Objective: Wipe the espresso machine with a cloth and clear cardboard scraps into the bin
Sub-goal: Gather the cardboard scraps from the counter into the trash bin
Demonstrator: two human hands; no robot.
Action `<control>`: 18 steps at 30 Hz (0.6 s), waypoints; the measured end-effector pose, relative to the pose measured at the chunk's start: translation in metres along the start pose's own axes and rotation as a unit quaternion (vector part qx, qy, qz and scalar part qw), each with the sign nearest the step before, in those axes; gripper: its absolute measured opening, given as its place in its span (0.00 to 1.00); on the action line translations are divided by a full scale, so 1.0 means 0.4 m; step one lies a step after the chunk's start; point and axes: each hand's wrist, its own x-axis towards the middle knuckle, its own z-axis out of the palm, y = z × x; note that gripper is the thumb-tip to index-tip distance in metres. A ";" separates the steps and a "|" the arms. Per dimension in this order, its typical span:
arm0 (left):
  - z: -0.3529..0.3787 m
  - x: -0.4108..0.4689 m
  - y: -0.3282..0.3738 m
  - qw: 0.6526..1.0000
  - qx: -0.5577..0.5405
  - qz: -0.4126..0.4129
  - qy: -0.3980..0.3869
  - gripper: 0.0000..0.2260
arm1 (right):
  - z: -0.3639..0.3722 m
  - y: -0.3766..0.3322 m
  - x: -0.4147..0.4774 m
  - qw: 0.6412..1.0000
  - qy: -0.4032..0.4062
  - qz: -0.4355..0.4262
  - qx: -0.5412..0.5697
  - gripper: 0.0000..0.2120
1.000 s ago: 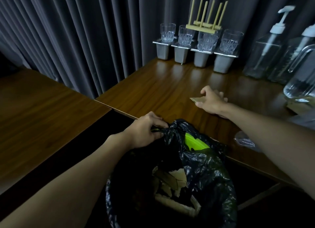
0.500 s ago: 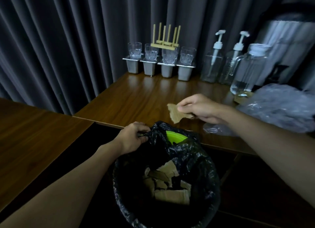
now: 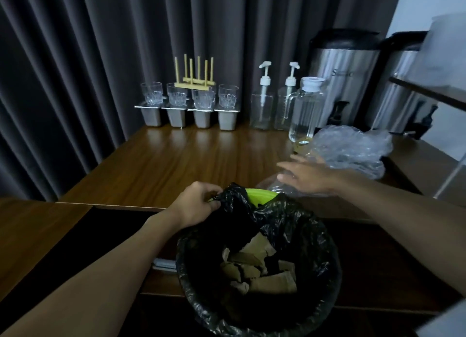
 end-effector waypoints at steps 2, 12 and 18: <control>0.022 0.009 0.027 1.000 -0.007 0.011 -0.004 0.13 | 0.013 0.069 -0.021 0.999 -0.018 0.020 -0.019 0.33; 0.103 0.042 0.110 0.999 -0.024 0.047 -0.005 0.06 | 0.037 0.268 -0.104 0.982 0.127 0.074 -0.123 0.35; 0.132 0.070 0.141 0.998 -0.038 0.042 -0.008 0.07 | 0.062 0.340 -0.090 0.982 0.103 0.155 -0.019 0.59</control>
